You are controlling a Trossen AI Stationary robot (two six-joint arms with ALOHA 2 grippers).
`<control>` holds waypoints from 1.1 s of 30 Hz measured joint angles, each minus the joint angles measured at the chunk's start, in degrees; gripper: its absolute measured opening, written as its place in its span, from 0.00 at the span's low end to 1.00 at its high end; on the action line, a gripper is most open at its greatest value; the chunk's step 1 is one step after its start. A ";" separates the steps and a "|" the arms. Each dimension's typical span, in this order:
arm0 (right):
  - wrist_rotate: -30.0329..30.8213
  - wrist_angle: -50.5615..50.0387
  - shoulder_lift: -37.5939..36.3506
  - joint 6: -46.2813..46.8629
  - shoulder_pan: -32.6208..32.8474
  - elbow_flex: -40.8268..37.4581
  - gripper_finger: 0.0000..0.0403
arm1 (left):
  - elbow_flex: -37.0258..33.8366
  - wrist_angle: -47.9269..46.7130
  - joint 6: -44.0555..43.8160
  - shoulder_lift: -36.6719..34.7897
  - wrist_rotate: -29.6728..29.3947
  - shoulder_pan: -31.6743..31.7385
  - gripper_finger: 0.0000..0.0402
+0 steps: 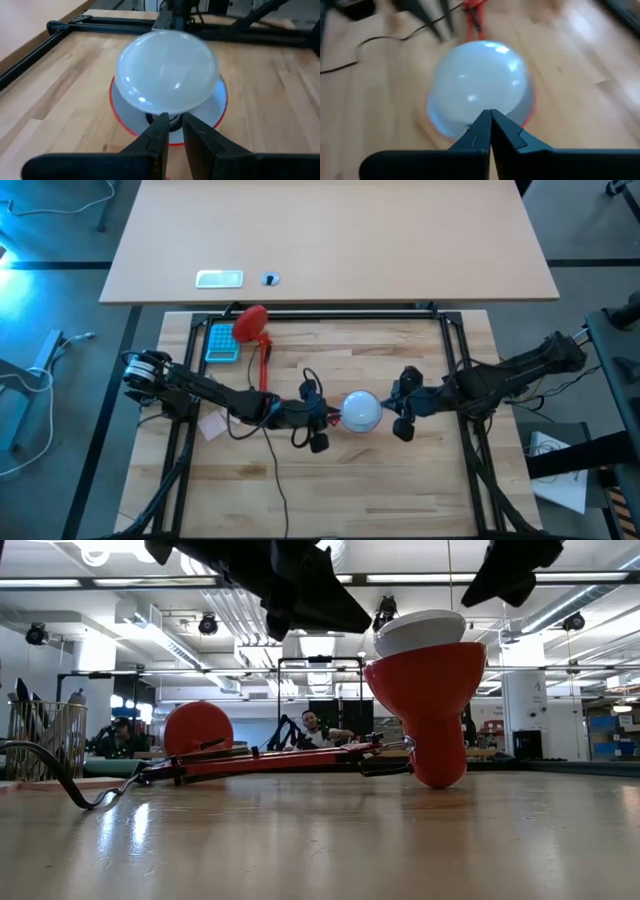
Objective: Screw lightbulb
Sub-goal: Remove the light bulb from the lamp
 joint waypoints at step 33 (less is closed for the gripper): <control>-3.20 0.20 3.12 -1.72 -0.13 1.75 0.00 | 0.10 -1.21 1.88 2.02 -2.69 1.11 0.11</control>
